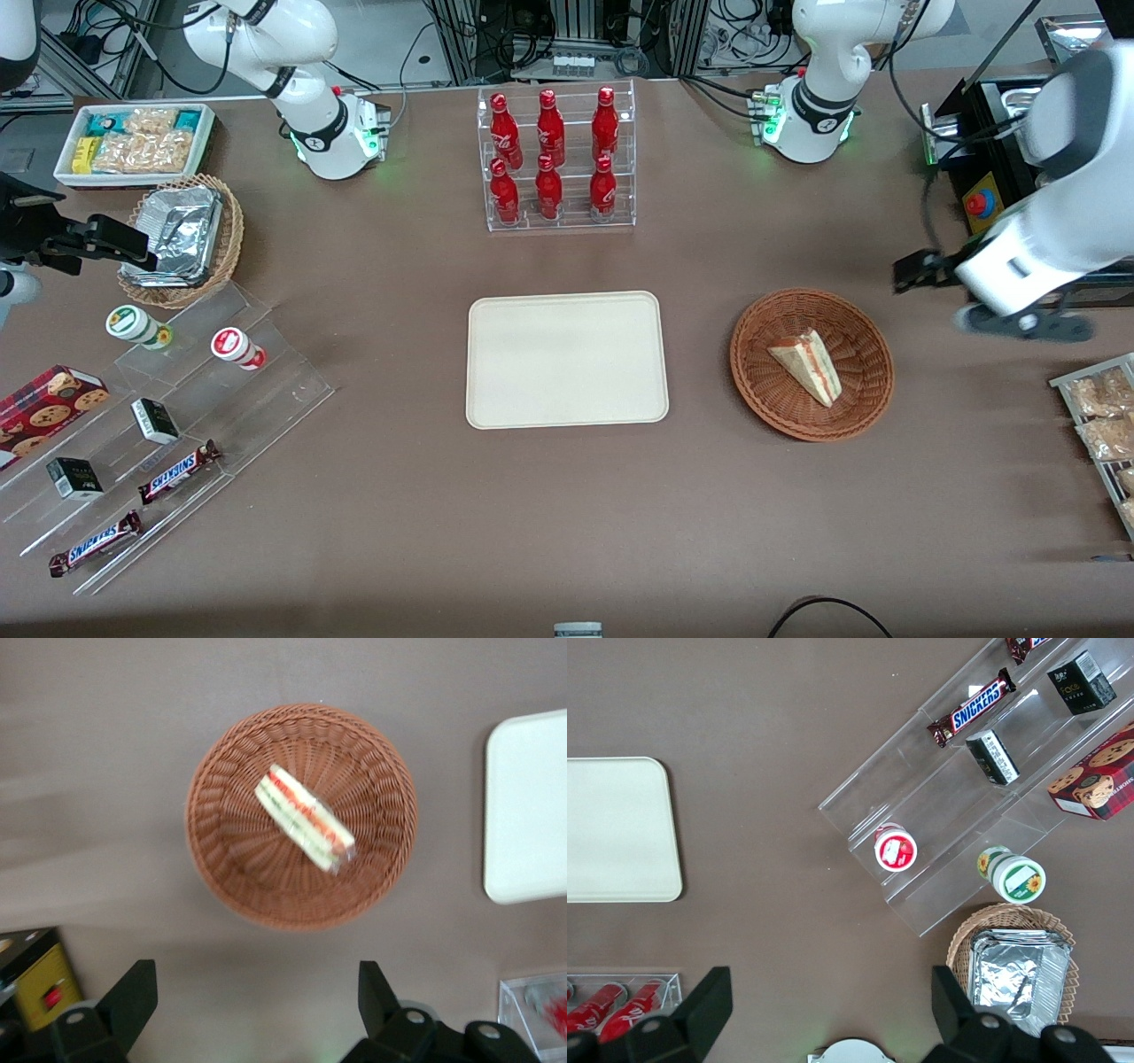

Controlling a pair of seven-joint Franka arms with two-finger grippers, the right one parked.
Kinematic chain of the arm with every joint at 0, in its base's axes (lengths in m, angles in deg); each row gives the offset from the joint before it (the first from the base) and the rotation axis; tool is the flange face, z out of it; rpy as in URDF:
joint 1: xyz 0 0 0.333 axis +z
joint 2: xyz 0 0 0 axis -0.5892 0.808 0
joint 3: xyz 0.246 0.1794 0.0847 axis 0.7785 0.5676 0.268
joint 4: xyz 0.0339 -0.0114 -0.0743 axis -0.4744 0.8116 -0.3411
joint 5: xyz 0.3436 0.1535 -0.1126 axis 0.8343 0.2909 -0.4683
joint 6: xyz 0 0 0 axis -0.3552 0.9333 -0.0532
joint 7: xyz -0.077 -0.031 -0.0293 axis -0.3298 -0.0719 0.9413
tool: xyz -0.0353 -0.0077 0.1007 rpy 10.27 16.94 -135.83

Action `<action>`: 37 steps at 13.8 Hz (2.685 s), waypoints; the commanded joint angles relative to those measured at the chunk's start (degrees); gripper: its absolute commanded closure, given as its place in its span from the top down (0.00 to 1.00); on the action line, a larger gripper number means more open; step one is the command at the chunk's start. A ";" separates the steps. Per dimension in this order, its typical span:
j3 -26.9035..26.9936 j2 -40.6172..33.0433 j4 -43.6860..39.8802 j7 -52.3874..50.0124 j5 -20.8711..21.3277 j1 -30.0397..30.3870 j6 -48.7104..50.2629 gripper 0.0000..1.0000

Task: Place sandwich from basket to tray
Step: 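Move the left gripper over the wicker basket toward the wrapped sandwich, then lower the left gripper and close it on the wrapped sandwich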

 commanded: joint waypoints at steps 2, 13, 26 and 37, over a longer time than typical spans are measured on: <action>-0.15 -0.83 9.78 -7.62 -0.21 -3.20 -9.18 1.00; -0.07 2.43 24.47 -51.72 0.15 -7.52 -33.63 1.00; 0.20 11.48 24.04 -59.13 3.57 -7.34 -40.93 0.78; -1.30 8.31 10.70 -49.32 4.10 -9.00 -18.11 0.00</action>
